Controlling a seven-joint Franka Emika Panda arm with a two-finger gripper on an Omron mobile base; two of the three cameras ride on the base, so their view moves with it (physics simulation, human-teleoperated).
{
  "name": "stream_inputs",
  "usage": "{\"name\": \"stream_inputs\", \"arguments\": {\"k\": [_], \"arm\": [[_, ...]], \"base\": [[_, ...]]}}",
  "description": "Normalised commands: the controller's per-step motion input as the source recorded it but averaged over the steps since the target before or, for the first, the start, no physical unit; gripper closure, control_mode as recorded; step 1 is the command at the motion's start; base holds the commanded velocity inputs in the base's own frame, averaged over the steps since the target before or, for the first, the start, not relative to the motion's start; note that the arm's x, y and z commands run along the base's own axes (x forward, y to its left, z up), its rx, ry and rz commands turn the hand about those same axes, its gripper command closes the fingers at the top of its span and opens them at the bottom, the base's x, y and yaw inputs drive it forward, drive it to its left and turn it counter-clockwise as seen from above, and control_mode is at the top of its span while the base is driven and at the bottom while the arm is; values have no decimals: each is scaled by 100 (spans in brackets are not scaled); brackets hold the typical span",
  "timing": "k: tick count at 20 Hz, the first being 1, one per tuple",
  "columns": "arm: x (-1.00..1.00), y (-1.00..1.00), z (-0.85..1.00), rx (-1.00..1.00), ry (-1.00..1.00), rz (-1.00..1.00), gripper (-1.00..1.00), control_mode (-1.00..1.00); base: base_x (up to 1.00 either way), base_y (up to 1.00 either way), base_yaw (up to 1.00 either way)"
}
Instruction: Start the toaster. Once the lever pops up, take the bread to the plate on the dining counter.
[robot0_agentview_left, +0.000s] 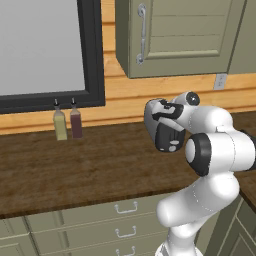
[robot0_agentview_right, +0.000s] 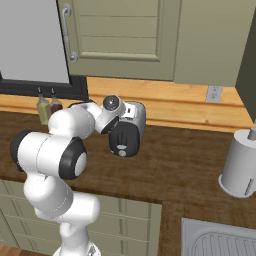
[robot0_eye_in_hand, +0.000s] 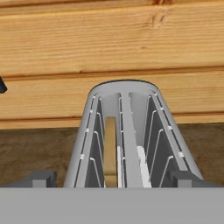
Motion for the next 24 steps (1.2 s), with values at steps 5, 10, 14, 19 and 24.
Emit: {"name": "stream_inputs", "arguments": {"k": [5, 10, 14, 19, 24], "arm": [[0, 0, 0, 0, 0, 0, -100, -100], [0, 0, 0, 0, 0, 0, -100, -100], [0, 0, 0, 0, 0, 0, -100, -100], [0, 0, 0, 0, 0, 0, -100, -100], [0, 0, 0, 0, 0, 0, -100, -100]], "base": [[0, 0, 0], [0, 0, 0], [0, 0, 0], [0, 0, 0], [0, 0, 0]]}}
